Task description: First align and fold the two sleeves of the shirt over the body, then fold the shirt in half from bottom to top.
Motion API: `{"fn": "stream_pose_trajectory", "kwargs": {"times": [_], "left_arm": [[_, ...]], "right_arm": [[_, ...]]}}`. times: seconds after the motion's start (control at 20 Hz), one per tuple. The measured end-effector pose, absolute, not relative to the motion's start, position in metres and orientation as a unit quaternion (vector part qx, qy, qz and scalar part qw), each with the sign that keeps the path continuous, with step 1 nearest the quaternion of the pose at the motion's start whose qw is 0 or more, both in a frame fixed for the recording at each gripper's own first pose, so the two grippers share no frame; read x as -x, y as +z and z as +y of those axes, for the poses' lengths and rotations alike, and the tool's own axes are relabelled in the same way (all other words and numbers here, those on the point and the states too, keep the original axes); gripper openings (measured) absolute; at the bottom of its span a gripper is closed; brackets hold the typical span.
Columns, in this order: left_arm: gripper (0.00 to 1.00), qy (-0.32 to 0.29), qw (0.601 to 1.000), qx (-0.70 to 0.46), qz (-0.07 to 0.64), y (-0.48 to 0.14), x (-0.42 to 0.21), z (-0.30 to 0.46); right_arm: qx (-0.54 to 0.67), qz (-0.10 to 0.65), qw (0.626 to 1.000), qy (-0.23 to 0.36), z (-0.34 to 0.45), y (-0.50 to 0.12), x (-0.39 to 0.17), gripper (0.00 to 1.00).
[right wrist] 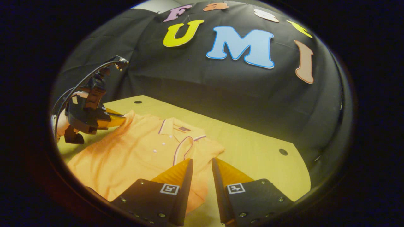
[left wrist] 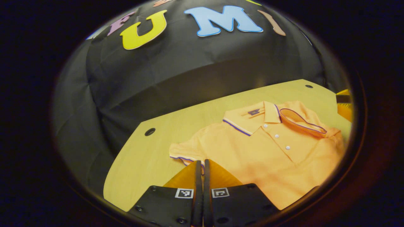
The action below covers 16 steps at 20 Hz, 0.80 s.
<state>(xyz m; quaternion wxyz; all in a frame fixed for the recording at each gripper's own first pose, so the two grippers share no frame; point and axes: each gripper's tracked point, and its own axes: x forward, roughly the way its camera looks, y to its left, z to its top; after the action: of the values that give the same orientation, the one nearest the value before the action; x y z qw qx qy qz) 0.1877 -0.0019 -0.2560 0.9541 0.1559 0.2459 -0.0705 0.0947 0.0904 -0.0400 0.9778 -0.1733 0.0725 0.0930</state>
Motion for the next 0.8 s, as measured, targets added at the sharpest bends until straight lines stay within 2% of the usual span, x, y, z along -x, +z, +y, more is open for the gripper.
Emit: {"fn": "stream_pose_trajectory", "kwargs": {"times": [0.4,0.55,0.75,0.8], "left_arm": [[0.06,-0.159,0.939,-0.146,0.266,-0.267,-0.174,-0.117],[0.07,-0.153,0.934,-0.151,0.285,-0.289,-0.171,-0.119],[0.07,-0.148,0.938,-0.134,0.282,-0.29,-0.171,-0.119],[0.1,-0.148,0.938,-0.134,0.282,-0.29,-0.17,-0.118]], "right_arm": [[0.162,0.083,0.979,0.089,0.079,-0.048,-0.092,0.41],[0.16,0.082,0.98,0.087,0.073,-0.046,-0.089,0.41],[0.155,0.082,0.981,0.084,0.067,-0.046,-0.087,0.41],[0.153,0.084,0.981,0.084,0.066,-0.047,-0.086,0.41]]}}
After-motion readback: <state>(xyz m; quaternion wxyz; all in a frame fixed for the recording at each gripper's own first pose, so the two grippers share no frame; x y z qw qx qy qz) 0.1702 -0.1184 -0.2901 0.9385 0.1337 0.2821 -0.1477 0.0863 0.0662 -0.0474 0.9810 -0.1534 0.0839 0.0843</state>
